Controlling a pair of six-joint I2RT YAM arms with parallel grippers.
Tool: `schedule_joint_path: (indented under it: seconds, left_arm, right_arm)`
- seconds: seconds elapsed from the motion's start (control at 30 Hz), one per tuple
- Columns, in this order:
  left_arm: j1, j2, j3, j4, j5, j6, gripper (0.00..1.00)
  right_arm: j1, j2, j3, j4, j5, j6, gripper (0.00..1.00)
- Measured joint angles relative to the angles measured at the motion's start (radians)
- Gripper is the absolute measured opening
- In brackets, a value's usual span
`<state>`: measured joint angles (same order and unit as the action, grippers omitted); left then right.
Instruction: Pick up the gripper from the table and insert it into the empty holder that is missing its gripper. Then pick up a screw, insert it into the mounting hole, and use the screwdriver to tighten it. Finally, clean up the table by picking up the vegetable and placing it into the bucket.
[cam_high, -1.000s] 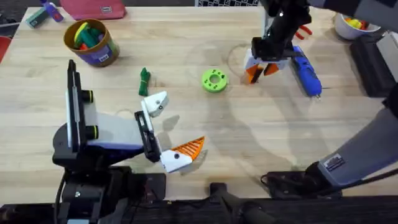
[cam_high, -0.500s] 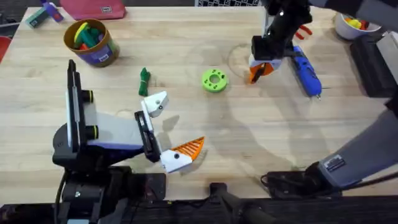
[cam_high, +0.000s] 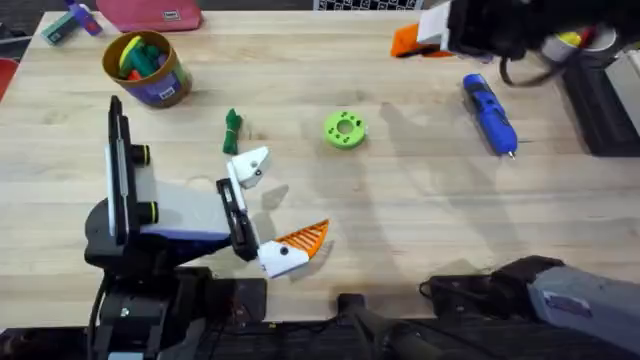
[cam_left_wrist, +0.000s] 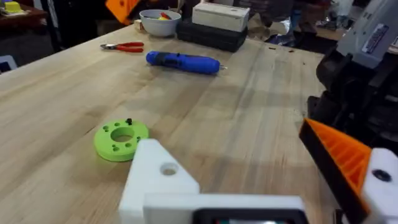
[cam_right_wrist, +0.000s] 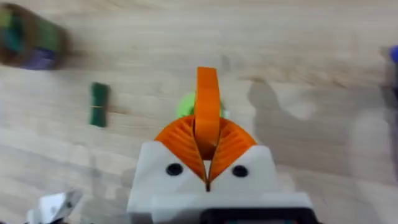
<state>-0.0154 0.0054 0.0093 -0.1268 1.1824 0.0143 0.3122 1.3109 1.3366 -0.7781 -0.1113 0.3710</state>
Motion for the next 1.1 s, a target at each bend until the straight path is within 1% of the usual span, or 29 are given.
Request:
schedule_joint_path:
  seconds: [0.17, 0.3, 0.43, 0.5, 0.63, 0.7, 0.77, 0.97, 1.1]
  left_arm:
    - [0.0, 0.0, 0.0, 0.0, 0.0, 0.0, 0.985]
    - [0.0, 0.0, 0.0, 0.0, 0.0, 0.0, 0.985]
    - [0.0, 0.0, 0.0, 0.0, 0.0, 0.0, 0.985]
    - [0.0, 0.0, 0.0, 0.0, 0.0, 0.0, 0.985]
    - [0.0, 0.0, 0.0, 0.0, 0.0, 0.0, 0.985]
    - [0.0, 0.0, 0.0, 0.0, 0.0, 0.0, 0.985]
    - [0.0, 0.0, 0.0, 0.0, 0.0, 0.0, 0.985]
    - [0.0, 0.0, 0.0, 0.0, 0.0, 0.0, 0.985]
    - [0.0, 0.0, 0.0, 0.0, 0.0, 0.0, 0.985]
  right_arm:
    - [0.0, -0.226, -0.251, 0.289, -0.15, 0.033, 0.01]
    - [0.0, -0.391, -0.458, 0.552, -0.286, 0.12, 0.01]
    - [0.0, -0.491, -0.624, 0.773, -0.413, 0.247, 0.01]
    - [0.0, -0.513, -0.699, 0.881, -0.473, 0.318, 0.01]
    - [0.0, -0.512, -0.827, 1.076, -0.582, 0.458, 0.01]
    - [0.0, -0.498, -0.869, 1.139, -0.627, 0.512, 0.01]
    - [0.0, -0.476, -0.895, 1.167, -0.672, 0.554, 0.01]
    - [0.0, -0.346, -0.909, 1.208, -0.819, 0.624, 0.01]
    - [0.0, -0.22, -0.91, 1.271, -0.922, 0.64, 0.01]
